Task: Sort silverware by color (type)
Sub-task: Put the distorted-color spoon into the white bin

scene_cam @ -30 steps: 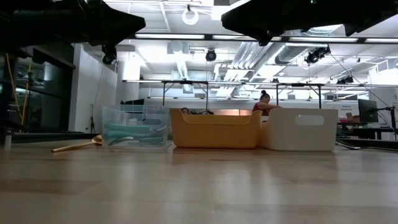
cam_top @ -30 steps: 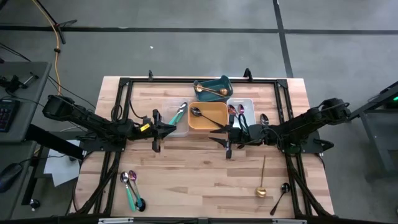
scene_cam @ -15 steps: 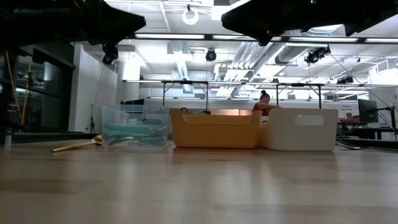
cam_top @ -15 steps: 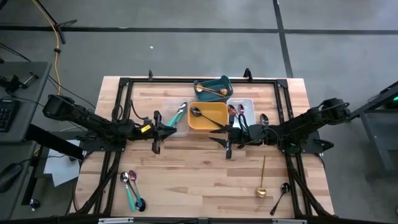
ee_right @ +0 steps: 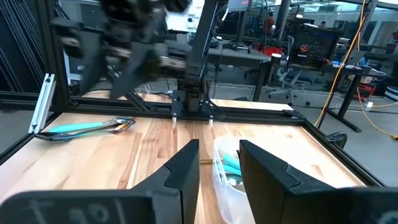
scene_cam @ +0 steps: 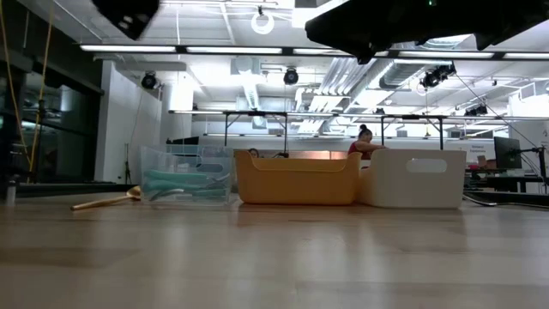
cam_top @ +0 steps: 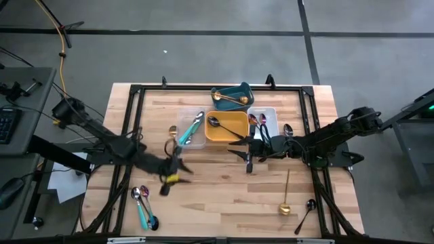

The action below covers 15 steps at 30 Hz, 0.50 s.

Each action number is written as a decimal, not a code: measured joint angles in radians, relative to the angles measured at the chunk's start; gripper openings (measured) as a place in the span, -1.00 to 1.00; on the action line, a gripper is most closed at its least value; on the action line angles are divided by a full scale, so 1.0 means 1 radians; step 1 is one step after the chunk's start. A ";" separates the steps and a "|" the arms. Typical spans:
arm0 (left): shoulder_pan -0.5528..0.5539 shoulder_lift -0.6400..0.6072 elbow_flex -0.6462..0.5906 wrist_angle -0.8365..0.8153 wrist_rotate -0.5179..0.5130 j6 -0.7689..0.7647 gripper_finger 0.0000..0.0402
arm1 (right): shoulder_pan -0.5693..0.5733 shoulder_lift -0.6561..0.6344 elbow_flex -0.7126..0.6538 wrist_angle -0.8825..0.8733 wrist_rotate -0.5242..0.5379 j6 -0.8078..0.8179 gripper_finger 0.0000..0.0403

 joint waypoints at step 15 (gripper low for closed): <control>-0.364 0.439 0.367 -0.768 0.125 -0.292 -0.20 | 0.000 0.000 0.000 -0.039 0.000 0.054 -0.47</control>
